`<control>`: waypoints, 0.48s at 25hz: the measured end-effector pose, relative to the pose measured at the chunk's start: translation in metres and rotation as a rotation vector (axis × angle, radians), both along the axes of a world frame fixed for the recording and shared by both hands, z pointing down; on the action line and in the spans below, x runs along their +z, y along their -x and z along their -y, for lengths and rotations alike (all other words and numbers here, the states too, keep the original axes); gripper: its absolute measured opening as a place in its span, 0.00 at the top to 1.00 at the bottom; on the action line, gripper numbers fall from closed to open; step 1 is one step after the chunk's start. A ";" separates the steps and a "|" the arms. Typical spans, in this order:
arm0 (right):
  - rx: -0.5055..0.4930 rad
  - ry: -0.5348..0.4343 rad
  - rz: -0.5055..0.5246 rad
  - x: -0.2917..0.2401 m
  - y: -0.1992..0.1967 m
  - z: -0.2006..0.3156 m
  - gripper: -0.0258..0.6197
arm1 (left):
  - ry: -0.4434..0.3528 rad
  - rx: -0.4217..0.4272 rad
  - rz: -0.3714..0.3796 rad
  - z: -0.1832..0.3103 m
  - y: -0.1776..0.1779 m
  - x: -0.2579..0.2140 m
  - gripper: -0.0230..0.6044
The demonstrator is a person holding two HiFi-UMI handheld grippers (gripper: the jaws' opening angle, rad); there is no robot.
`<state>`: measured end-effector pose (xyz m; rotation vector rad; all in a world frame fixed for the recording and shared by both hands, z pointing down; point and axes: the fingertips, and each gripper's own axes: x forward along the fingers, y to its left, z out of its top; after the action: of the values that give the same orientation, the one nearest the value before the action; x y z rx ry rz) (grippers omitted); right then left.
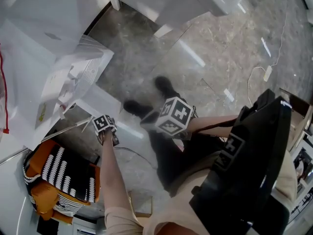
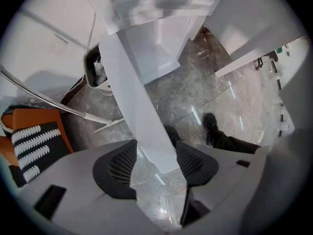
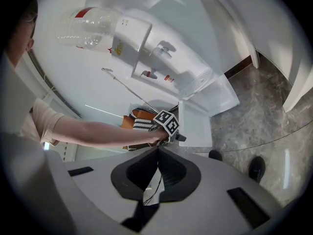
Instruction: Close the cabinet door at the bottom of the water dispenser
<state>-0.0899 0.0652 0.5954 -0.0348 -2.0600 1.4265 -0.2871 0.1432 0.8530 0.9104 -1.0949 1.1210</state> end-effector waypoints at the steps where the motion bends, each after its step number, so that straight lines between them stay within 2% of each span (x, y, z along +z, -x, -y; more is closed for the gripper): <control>1: 0.004 0.001 0.001 0.002 0.000 0.001 0.94 | 0.000 -0.005 -0.003 0.001 0.000 0.002 0.59; 12: -0.009 -0.064 -0.004 0.003 -0.006 0.020 0.94 | -0.058 -0.036 -0.065 0.019 -0.029 -0.002 0.58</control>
<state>-0.0836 0.0455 0.5983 -0.0146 -2.0978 1.3538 -0.2580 0.1247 0.8513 0.9623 -1.0914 1.0279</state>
